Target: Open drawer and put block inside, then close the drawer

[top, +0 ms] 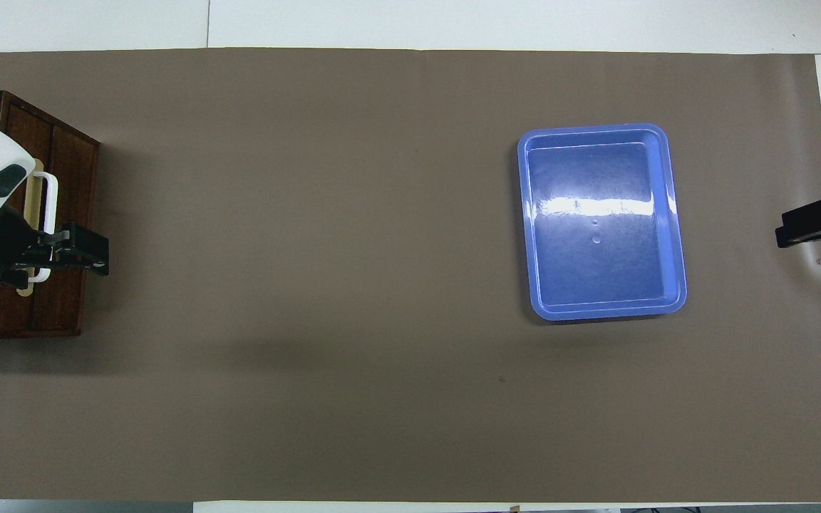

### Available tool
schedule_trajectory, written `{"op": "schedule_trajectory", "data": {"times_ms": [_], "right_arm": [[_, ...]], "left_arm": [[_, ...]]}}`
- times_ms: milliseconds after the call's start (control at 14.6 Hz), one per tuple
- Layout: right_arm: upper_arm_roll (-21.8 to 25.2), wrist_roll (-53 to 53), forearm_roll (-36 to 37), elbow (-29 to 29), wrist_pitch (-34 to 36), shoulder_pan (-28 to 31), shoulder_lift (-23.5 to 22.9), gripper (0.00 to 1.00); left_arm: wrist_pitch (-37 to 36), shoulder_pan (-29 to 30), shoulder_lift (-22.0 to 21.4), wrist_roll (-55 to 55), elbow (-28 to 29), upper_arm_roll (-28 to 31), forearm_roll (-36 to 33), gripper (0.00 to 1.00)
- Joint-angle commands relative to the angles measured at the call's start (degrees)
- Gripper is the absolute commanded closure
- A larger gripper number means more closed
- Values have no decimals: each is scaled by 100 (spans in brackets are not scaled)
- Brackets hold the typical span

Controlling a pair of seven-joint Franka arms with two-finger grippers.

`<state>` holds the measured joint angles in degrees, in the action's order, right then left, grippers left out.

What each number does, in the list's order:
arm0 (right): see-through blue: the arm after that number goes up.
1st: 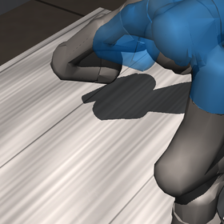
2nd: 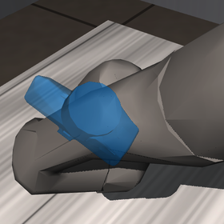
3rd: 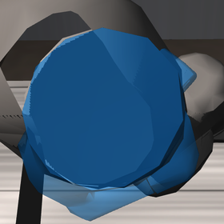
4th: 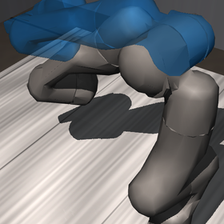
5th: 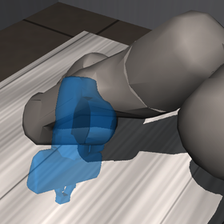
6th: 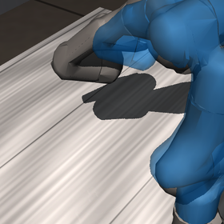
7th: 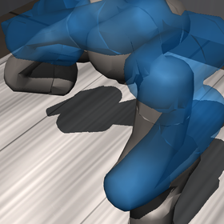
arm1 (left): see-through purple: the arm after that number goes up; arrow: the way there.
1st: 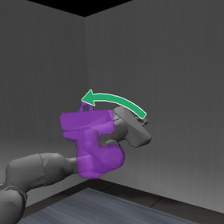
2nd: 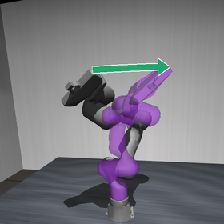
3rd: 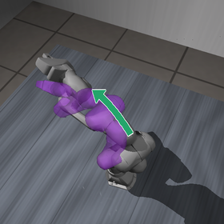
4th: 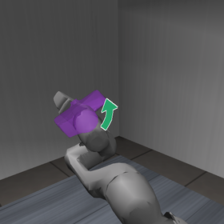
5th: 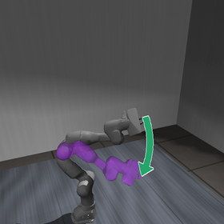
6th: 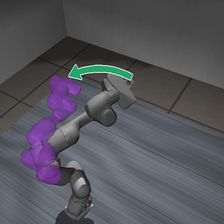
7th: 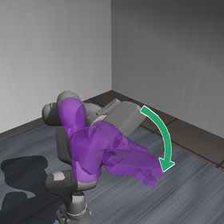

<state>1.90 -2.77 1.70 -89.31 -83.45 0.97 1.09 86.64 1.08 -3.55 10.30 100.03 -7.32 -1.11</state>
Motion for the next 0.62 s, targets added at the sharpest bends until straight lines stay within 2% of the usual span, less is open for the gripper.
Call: {"op": "schedule_trajectory", "data": {"times_ms": [0, 137, 549], "right_arm": [[-59, -101, 23, -16, 48, 61, 49, 0], [-59, -101, 23, -16, 48, 79, 49, 0], [-59, -101, 23, -16, 48, 105, 49, 0]], "left_arm": [[-42, -64, -102, -545, 35, 292, 84, 0], [-16, -64, -102, -931, 17, 416, 75, 0], [151, -64, -102, -986, -106, 416, 58, 0]]}}
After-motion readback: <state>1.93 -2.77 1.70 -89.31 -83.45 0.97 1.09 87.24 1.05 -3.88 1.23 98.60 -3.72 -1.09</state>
